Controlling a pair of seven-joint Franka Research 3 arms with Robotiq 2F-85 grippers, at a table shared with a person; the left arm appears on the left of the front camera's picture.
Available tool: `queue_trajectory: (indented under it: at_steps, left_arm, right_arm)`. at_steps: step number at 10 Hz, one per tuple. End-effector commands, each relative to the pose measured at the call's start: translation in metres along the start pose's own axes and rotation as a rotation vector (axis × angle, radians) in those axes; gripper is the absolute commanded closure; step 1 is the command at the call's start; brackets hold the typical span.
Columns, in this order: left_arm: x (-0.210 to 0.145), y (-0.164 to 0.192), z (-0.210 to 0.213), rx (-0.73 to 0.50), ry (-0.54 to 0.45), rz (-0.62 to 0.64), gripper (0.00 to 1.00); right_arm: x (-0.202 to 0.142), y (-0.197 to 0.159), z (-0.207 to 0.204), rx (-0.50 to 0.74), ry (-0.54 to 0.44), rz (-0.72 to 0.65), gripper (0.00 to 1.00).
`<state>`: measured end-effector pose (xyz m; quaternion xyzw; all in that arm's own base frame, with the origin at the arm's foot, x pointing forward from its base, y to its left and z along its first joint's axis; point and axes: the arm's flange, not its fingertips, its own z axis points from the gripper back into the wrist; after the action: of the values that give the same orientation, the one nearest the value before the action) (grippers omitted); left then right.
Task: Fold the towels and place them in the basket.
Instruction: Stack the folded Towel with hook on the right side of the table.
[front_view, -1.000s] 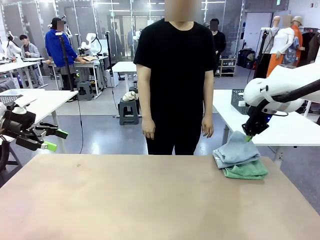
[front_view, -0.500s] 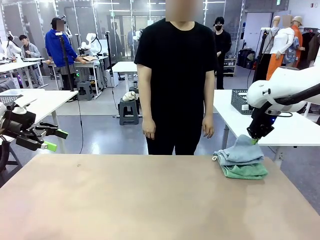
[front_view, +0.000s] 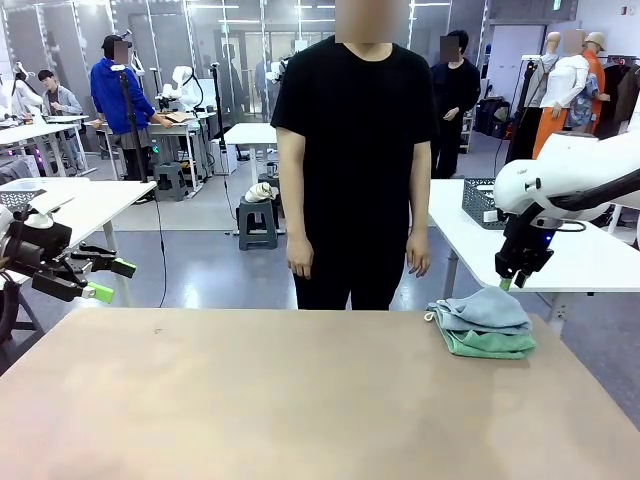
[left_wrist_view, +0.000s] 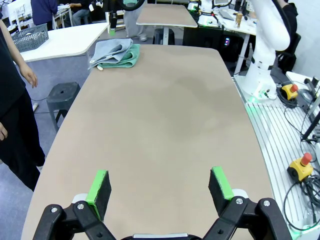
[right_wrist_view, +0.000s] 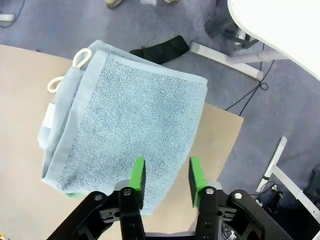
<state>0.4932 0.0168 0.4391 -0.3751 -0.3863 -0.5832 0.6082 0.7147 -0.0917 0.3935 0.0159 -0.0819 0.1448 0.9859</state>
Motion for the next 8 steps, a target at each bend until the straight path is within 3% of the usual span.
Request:
queue_trajectory:
  at_steps: [1, 2, 3, 8]
  left_arm:
    - [0.001, -0.001, 0.0, 0.004, 0.003, -0.003, 0.0]
    - [0.001, -0.001, 0.0, 0.004, 0.003, -0.003, 0.0]
    - [0.001, -0.001, 0.0, 0.004, 0.003, -0.003, 0.0]
    - [0.001, -0.001, 0.0, 0.004, 0.003, -0.003, 0.0]
  right_arm:
    - [-0.001, -0.005, 0.009, -0.012, 0.023, 0.022, 0.53]
    - [-0.009, -0.002, 0.024, -0.019, 0.029, 0.031, 0.22]
    - [-0.023, 0.002, 0.053, -0.001, 0.013, 0.069, 0.33]
    - [-0.146, 0.035, 0.288, 0.104, -0.075, 0.05, 0.33]
